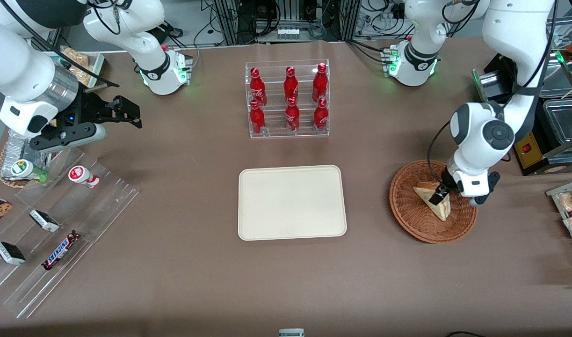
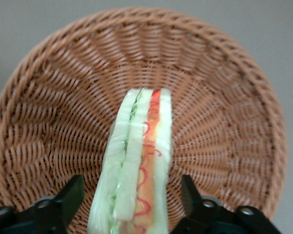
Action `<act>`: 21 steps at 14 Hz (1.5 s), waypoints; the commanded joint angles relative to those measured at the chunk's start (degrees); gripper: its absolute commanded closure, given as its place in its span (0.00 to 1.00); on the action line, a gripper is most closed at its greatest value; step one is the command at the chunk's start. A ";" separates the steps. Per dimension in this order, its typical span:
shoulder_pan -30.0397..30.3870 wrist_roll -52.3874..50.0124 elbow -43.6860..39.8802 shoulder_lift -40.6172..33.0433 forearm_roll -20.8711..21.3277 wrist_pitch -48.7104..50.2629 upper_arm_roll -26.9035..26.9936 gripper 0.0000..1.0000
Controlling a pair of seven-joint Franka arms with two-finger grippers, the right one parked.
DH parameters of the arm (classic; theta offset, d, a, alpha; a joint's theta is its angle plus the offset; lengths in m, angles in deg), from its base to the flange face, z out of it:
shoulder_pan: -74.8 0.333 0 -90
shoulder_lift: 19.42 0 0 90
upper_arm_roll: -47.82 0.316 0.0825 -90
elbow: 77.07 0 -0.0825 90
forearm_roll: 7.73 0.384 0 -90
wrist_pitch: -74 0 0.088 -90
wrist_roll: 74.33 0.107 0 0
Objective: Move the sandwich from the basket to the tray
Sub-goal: 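Lower the left gripper and close it on the sandwich, then lift the sandwich and carry it over the cream tray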
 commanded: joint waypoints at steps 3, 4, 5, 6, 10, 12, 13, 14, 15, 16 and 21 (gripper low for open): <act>-0.22 9.15 -5.94 -1.39 0.86 11.24 -0.83 0.98; -0.66 9.87 -9.10 -0.95 0.86 15.11 -1.01 0.98; -2.40 9.97 -12.61 -0.69 0.77 19.24 -1.36 0.98; -4.51 9.88 -15.34 0.53 0.77 21.46 -1.36 0.99; -15.13 8.92 -23.34 5.62 0.51 21.92 -1.54 0.98; -21.20 7.26 -29.40 10.01 0.16 22.18 -1.54 0.98; -23.49 4.29 -32.04 12.30 0.33 22.18 -1.54 0.98; -26.47 1.04 -34.68 14.93 0.68 22.18 -1.54 0.98; -29.54 -1.08 -36.71 17.05 0.86 22.10 -1.45 0.98; -32.36 -2.67 -39.43 19.07 1.03 21.92 -1.28 0.98; -39.32 -6.11 -43.85 24.27 3.93 19.13 -1.19 0.97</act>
